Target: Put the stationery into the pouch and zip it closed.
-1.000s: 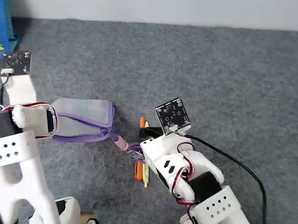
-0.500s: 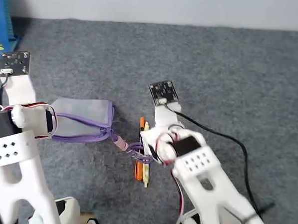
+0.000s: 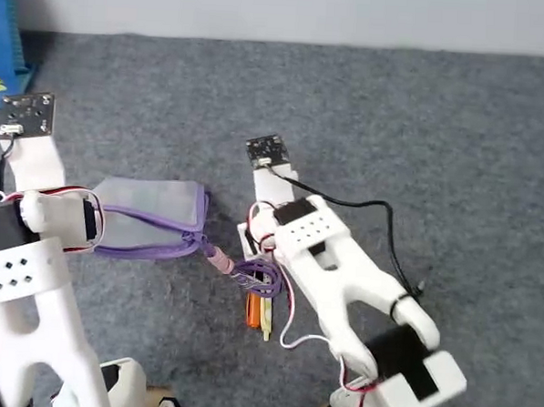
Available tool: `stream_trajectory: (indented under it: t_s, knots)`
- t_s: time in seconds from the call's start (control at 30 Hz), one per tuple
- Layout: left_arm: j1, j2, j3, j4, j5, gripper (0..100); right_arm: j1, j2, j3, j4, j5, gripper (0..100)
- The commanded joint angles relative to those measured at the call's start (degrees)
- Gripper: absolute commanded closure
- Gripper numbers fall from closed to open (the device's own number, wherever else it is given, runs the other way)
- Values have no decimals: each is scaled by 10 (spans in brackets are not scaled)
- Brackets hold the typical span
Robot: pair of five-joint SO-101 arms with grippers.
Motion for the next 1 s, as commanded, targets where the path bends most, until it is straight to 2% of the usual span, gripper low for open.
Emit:
stream_trajectory:
  t_s: [0.0,0.33,0.5,0.7,0.9,0.97]
  knots:
    - [-4,-10,-14,7,2,988,-7,26,-57,0,-6,868]
    - [-4,-10,-14,8,2,988,6,165,-118,5,-2,871]
    - [-4,-10,-14,8,2,988,37,160,-115,6,3,996]
    - [-4,-10,-14,8,2,988,59,87,-74,20,45,989]
    - [-4,-10,-14,8,2,988,61,-85,0,36,59,990]
    - [-3,-10,-14,8,2,988,61,-145,27,35,85,990]
